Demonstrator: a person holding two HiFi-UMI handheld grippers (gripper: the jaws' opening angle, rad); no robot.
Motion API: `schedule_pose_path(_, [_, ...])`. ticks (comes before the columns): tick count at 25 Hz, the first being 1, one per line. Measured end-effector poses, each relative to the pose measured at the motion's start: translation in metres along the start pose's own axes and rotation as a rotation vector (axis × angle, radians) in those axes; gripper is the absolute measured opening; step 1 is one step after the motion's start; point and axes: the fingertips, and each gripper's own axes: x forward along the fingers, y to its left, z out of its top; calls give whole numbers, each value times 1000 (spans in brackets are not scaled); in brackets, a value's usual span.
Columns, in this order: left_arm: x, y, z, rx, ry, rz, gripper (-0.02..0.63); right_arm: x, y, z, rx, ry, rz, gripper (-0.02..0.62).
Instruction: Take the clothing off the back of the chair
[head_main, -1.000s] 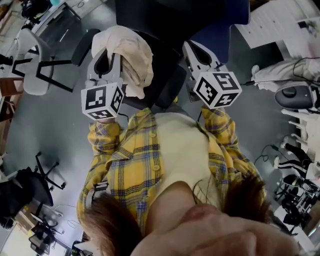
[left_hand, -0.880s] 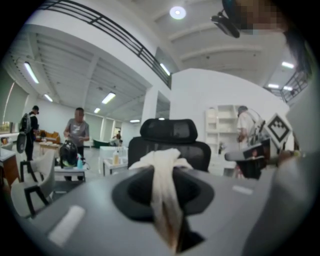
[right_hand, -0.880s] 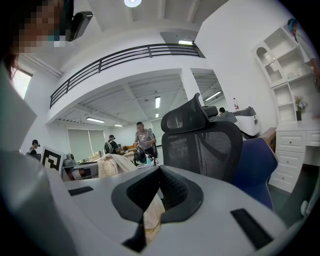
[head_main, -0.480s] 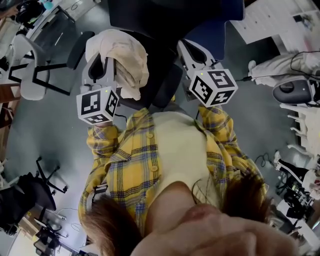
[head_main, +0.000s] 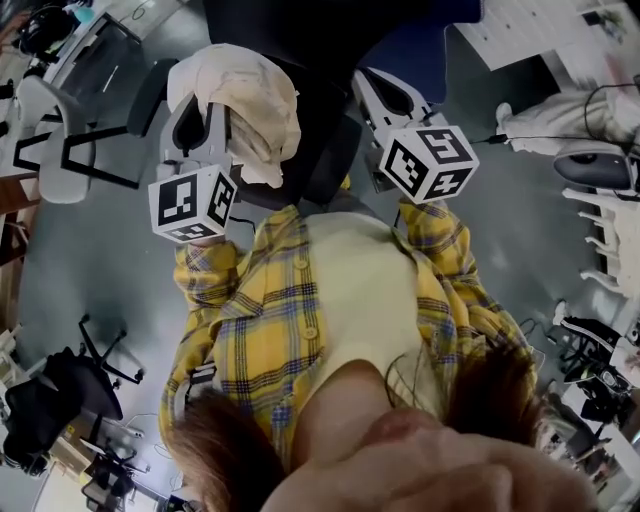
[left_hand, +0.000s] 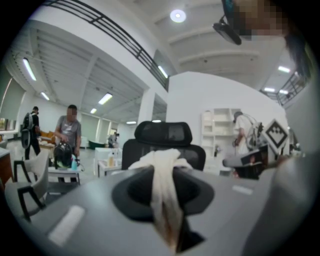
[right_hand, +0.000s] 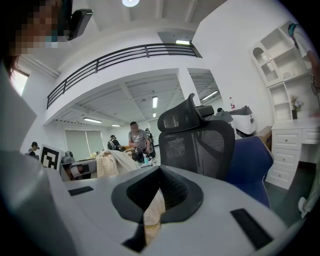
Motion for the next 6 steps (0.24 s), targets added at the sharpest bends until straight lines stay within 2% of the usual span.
schedule_pose_path(6, [4,-10,5,6,-14,-25,83,-4,-5,1,4,-4,-3,12])
